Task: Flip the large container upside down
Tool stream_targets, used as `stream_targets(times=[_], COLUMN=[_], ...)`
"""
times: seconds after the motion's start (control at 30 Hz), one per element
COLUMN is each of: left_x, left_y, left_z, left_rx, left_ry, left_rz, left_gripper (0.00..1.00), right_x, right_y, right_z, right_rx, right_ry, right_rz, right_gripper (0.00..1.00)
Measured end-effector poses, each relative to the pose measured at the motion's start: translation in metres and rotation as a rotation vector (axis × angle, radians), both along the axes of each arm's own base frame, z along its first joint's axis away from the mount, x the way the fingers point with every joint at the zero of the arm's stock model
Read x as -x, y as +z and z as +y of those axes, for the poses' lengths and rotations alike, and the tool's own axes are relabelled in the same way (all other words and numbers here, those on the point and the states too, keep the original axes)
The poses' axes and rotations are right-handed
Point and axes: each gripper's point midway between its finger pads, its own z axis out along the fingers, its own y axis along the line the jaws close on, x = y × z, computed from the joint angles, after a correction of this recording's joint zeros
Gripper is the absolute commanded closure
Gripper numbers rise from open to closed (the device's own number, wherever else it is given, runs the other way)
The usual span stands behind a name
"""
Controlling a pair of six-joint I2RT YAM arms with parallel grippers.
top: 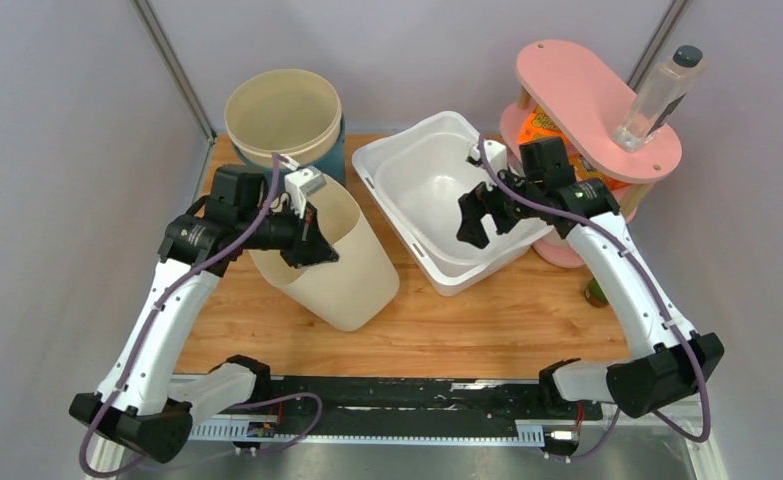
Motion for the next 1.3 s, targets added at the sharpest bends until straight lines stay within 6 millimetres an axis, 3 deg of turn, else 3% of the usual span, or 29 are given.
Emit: stream_targets(times=[0.2, 0.47, 0.63, 0.87, 0.97, 1.1, 1.23, 1.3], left_x=[-0.022, -0.041, -0.038, -0.022, -0.015, -0.019, -0.021, -0.021], left_y=[0.007, 0.019, 0.013, -0.003, -0.009, -0.022, -0.041, -0.050], left_z=[0.014, 0.062, 0.082, 0.112, 0.120, 0.139, 0.148, 0.147], left_rx=[0.193, 0.380, 0.386, 0.239, 0.196, 0.146, 0.138, 0.147], left_ry=[0.168, 0.431, 0.554, 0.755, 0.807, 0.910, 0.968, 0.971], left_rz=[0.115, 0.166, 0.206, 0.194, 0.167, 0.139, 0.198, 0.237], left_gripper=[1.00, 1.00, 1.00, 1.00, 1.00, 0.99, 0.89, 0.78], right_x=[0.013, 0.006, 0.004, 0.017, 0.017, 0.012, 0.020, 0.030], right_y=[0.000, 0.000, -0.005, -0.001, -0.003, -0.011, -0.034, -0.046], right_z=[0.049, 0.102, 0.131, 0.182, 0.194, 0.195, 0.190, 0.187], right_rx=[-0.038, -0.104, -0.141, -0.187, -0.191, -0.197, -0.193, -0.191], right_ry=[0.167, 0.268, 0.300, 0.342, 0.310, 0.243, 0.203, 0.205], right_rz=[0.040, 0.115, 0.143, 0.103, 0.104, 0.136, 0.213, 0.264], right_gripper=[0.00, 0.00, 0.00, 0.00, 0.00, 0.00, 0.00, 0.00])
